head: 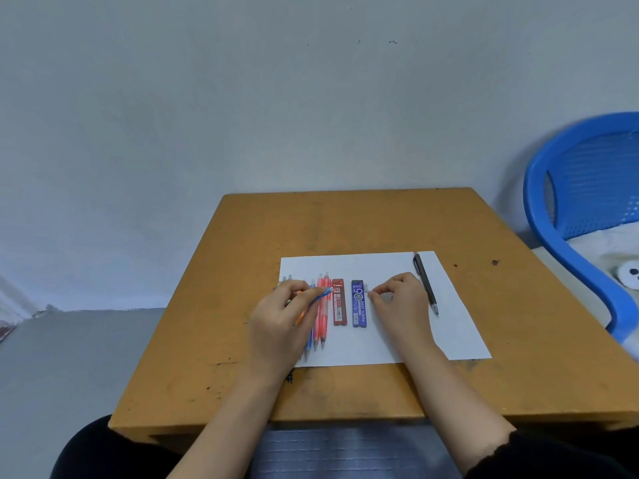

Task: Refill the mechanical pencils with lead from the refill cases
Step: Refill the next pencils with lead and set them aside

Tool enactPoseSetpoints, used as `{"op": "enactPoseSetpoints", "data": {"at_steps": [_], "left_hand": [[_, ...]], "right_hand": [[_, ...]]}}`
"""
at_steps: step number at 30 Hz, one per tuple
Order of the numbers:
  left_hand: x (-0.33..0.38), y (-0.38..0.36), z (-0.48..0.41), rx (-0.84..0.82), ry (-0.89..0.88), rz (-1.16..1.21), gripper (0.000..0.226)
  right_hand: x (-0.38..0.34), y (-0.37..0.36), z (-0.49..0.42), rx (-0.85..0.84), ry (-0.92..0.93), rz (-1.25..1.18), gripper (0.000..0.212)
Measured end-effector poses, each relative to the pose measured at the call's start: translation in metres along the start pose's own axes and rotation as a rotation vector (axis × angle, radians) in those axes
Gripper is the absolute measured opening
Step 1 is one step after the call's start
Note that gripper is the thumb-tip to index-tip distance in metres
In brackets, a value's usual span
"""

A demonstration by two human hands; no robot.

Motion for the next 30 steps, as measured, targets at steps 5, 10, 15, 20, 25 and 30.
{"op": "enactPoseSetpoints", "data": {"at_steps": [5,10,15,20,25,30], "left_hand": [[0.004,-0.003,0.001,-0.031,-0.048,-0.031,0.019],[0.002,-0.004,0.001,-0.056,-0.025,-0.027,0.021],[0.003,-0.004,0.001,-0.053,-0.026,-0.026,0.018],[0.003,-0.004,0.001,-0.060,-0.027,-0.034,0.019],[0.004,-0.005,0.001,-0.072,-0.025,-0.038,0.020],[0.006,-0.004,0.000,-0.062,-0.045,-0.029,0.017]], "right_hand": [[-0.001,-0.002,-0.003,-0.001,0.010,0.017,0.012],[-0.003,-0.005,-0.005,-0.013,0.042,0.032,0.011],[-0.004,-0.010,-0.007,-0.032,0.081,0.074,0.012],[-0.008,-0.009,-0.005,-0.001,0.147,0.035,0.009],[-0.022,0.000,0.007,0.112,0.344,-0.099,0.006],[-0.039,0.005,0.024,0.129,0.582,-0.172,0.022]]}}
Point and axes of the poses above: each hand's wrist, its own z-axis away from the middle knuckle, its own y-axis out of the back of the hand, x = y × z, the point moved 5 cm from there along -z, towards the middle knuckle, and after that the axes turned 8 degrees about z, right-handed, at the moved point
